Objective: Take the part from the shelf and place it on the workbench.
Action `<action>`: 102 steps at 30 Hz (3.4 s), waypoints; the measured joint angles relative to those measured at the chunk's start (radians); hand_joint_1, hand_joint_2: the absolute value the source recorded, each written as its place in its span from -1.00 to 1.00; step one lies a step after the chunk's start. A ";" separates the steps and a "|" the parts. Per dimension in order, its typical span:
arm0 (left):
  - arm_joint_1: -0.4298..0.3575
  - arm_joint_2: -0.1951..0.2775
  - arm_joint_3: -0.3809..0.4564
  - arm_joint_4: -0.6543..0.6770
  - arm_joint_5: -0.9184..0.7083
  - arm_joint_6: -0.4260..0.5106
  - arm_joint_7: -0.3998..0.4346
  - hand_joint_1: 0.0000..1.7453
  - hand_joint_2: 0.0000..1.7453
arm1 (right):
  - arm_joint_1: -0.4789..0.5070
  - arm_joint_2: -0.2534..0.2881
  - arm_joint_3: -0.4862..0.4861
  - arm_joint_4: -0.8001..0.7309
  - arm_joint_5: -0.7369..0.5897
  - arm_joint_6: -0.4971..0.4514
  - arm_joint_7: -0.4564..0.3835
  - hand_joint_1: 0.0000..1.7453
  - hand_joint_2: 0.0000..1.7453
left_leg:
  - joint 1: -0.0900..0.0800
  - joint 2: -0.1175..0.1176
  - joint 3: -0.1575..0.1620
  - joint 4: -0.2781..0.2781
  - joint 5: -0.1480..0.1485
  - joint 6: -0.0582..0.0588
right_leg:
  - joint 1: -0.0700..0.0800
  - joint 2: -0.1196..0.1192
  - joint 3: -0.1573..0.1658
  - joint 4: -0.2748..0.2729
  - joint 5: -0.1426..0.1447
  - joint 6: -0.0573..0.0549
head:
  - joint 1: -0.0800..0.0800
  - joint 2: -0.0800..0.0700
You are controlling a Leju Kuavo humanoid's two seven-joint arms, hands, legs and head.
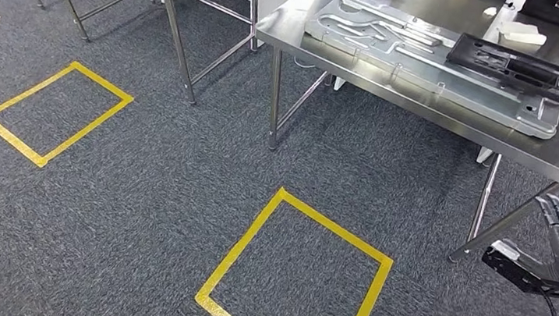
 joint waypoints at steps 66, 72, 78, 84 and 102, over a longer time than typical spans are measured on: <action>0.000 -0.001 0.001 0.000 -0.047 0.045 0.011 -1.00 -1.00 | -0.180 0.015 0.095 0.234 -0.036 -0.032 -0.037 -1.00 -1.00 | 0.009 -0.007 0.086 -0.138 0.078 0.010 | -0.010 0.030 -0.053 0.037 0.017 0.021 | 0.000 0.000; -0.004 -0.001 0.003 0.000 -0.048 0.043 0.005 -1.00 -1.00 | -0.241 0.031 0.122 0.269 -0.014 -0.034 -0.041 -1.00 -1.00 | 0.006 -0.014 0.135 -0.259 0.118 0.037 | -0.013 0.038 -0.063 0.043 0.017 0.054 | 0.000 0.000; -0.003 -0.002 0.004 0.000 -0.055 0.043 0.004 -1.00 -1.00 | -0.250 0.033 0.138 0.291 -0.021 -0.038 -0.046 -1.00 -1.00 | 0.006 -0.005 0.133 -0.268 0.126 0.052 | -0.014 0.017 -0.189 0.308 -0.100 0.071 | 0.000 0.000; -0.003 -0.004 0.005 0.000 -0.062 0.042 0.004 -1.00 -1.00 | -0.238 0.033 0.140 0.293 -0.038 -0.049 -0.049 -1.00 -1.00 | 0.000 0.006 0.132 -0.254 0.115 0.035 | -0.003 -0.006 -0.058 0.038 0.018 0.049 | 0.000 0.000; -0.003 -0.003 0.007 0.000 -0.072 0.044 0.005 -1.00 -1.00 | -0.192 0.033 0.131 0.271 -0.032 -0.053 -0.034 -1.00 -1.00 | 0.003 -0.013 0.142 -0.261 0.114 0.036 | -0.009 0.040 -0.058 0.033 0.026 0.048 | 0.000 0.000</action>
